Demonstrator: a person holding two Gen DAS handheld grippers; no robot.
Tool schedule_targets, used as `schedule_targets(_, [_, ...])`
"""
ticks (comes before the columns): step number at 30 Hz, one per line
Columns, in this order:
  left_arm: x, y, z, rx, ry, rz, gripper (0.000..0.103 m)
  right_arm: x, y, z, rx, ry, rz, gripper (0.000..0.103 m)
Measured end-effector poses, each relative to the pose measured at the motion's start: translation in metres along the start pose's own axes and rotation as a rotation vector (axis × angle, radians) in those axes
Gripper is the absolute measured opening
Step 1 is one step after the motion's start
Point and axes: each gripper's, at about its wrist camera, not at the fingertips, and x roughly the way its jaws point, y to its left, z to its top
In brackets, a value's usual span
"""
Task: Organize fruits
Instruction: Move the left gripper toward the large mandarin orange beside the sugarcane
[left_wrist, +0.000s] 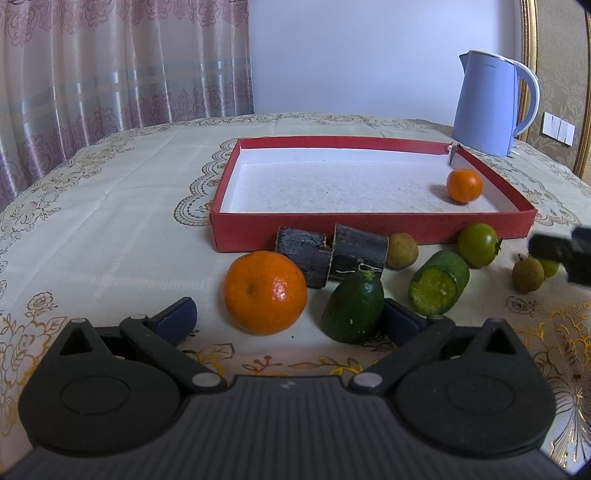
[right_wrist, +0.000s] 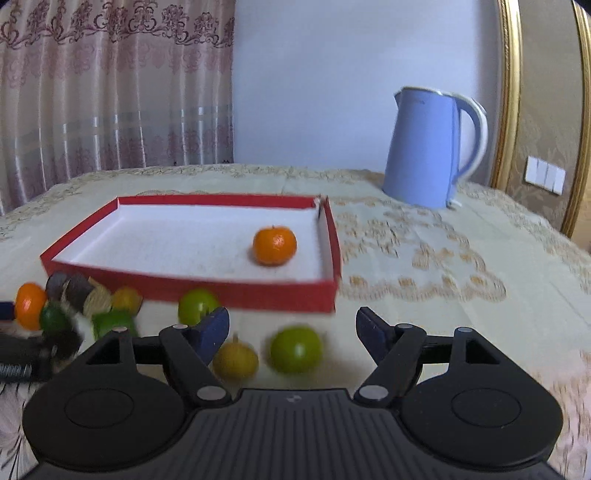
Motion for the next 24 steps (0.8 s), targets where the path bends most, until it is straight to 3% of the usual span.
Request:
schedule_targets(6, [-0.011, 0.007, -0.005, -0.01, -0.007, -0.039, 0.103, -0.006, -0.009, -0.012, 0.021, -0.047, -0.048, 0.076])
schedule_targets(13, [-0.033, 0.02, -0.011, -0.019, -0.034, -0.025, 0.103, -0.016, -0.011, -0.022, 0.022, -0.139, 0.025, 0.076])
schedule_targets(17, [-0.035, 0.024, -0.009, -0.023, -0.035, -0.005, 0.103, -0.019, -0.011, -0.023, 0.02, -0.156, 0.032, 0.076])
schedule_targets(20, [-0.036, 0.029, -0.006, -0.031, -0.043, 0.003, 0.103, -0.018, -0.013, -0.023, 0.032, -0.155, 0.033, 0.082])
schedule_targets(24, [-0.035, 0.03, -0.002, -0.006, -0.063, 0.055, 0.103, -0.019, -0.013, -0.023, 0.033, -0.155, 0.031, 0.083])
